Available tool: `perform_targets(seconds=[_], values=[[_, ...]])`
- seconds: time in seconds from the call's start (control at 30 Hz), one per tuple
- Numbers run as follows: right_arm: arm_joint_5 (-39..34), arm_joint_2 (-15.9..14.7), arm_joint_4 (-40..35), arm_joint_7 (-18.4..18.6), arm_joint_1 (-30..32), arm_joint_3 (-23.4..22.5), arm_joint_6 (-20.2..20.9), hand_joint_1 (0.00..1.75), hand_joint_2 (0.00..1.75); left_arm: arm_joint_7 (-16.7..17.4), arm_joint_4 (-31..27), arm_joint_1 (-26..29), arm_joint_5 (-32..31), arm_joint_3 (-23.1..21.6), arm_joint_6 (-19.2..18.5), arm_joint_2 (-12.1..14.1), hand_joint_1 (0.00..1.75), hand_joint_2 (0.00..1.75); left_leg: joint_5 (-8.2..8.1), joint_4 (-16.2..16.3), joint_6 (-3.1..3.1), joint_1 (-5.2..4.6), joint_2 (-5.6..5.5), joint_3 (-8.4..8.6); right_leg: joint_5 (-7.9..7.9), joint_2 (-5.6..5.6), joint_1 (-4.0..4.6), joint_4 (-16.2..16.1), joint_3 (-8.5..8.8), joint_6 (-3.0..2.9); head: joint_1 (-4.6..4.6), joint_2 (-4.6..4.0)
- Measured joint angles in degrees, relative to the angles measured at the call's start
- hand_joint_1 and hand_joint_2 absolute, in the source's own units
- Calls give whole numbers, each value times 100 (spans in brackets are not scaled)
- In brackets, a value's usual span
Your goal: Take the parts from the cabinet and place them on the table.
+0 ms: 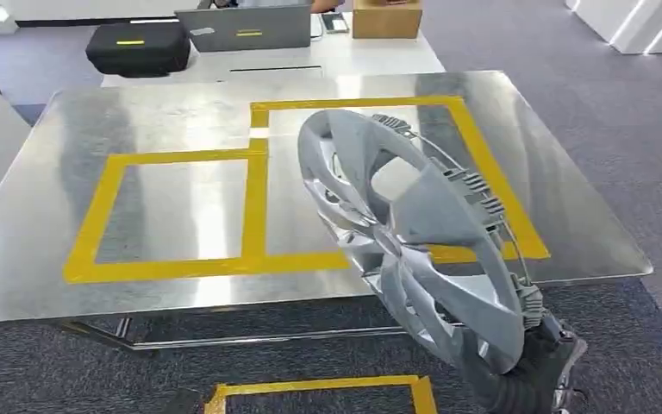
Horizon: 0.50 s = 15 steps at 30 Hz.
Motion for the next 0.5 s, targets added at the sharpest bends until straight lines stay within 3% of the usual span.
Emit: perform_targets(seconds=[0.03, 0.07, 0.13, 0.2, 0.23, 0.27, 0.33, 0.37, 0.4, 0.43, 0.5], values=[[-7, 0, 7, 0, -5, 0, 0, 175, 175, 0, 2, -18, 0, 0, 0, 2, 0, 175, -21, 6, -33, -13, -5, 54, -144, -9, 33, -14, -46, -18, -13, 0], [-4, 0, -11, -9, -15, 0, 0, 175, 175, 2, 0, -31, 0, 0, 0, 4, 0, 175, -42, 6, -70, -14, 2, 13, -140, 11, 49, -78, 54, -93, -4, 2], [-9, 0, -17, -7, 13, -7, -7, 175, 175, 2, 2, -19, 7, 0, 0, 2, 0, 175, -34, 14, -127, -13, 7, 61, -120, 15, 48, -139, 48, -154, -25, 2], [-9, 2, -18, -7, 16, -24, -20, 175, 175, 2, 0, -29, 4, 0, 0, 4, 0, 175, -87, 168, -174, -9, 13, 34, -155, 6, -2, -201, 200, -211, -26, 2], [-9, 2, -17, -9, 5, -37, -20, 175, 175, 0, 2, -41, 4, 0, 2, 2, 0, 175, -178, 449, -221, 0, 20, -105, -188, -5, -6, -226, 261, -254, -72, 2], [-9, 4, -22, -13, -7, -44, -20, 175, 175, -2, 2, -41, 7, 0, 2, 2, 0, 175, -331, 834, -257, 22, 23, -330, -219, -8, -7, -227, 295, -268, -61, 2], [-2, 4, -31, -15, -6, -46, -15, 175, 175, -9, 2, -25, 9, 0, 2, 9, 0, 175, -658, 1630, -294, 52, 24, -843, -310, 1, -7, -227, 390, -268, -83, 0], [9, 4, -31, -15, -2, -46, -15, 175, 175, -11, 2, -14, 13, 0, 2, 9, 0, 175, -640, 1734, -301, 57, 25, -979, -354, 8, -8, -227, 447, -266, -83, 0], [48, 4, -31, -15, -4, -46, -17, 175, 175, -11, 2, -11, 24, 0, 0, 9, 0, 175, -481, 1619, -298, 63, 26, -1004, -403, 15, -9, -227, 519, -256, -87, 0], [149, 4, -31, -13, -15, -46, -53, 175, 175, -11, 2, -15, 33, 0, 0, 9, 0, 175, -203, 1301, -290, 67, 27, -944, -465, 17, -10, -227, 605, -236, -81, 0], [506, 15, -33, 31, -73, -46, -188, 175, 175, -9, 2, -14, 50, 0, 0, 11, 0, 175, 554, 401, -263, 68, 30, -725, -575, 12, -14, -234, 777, -197, -83, 0]])
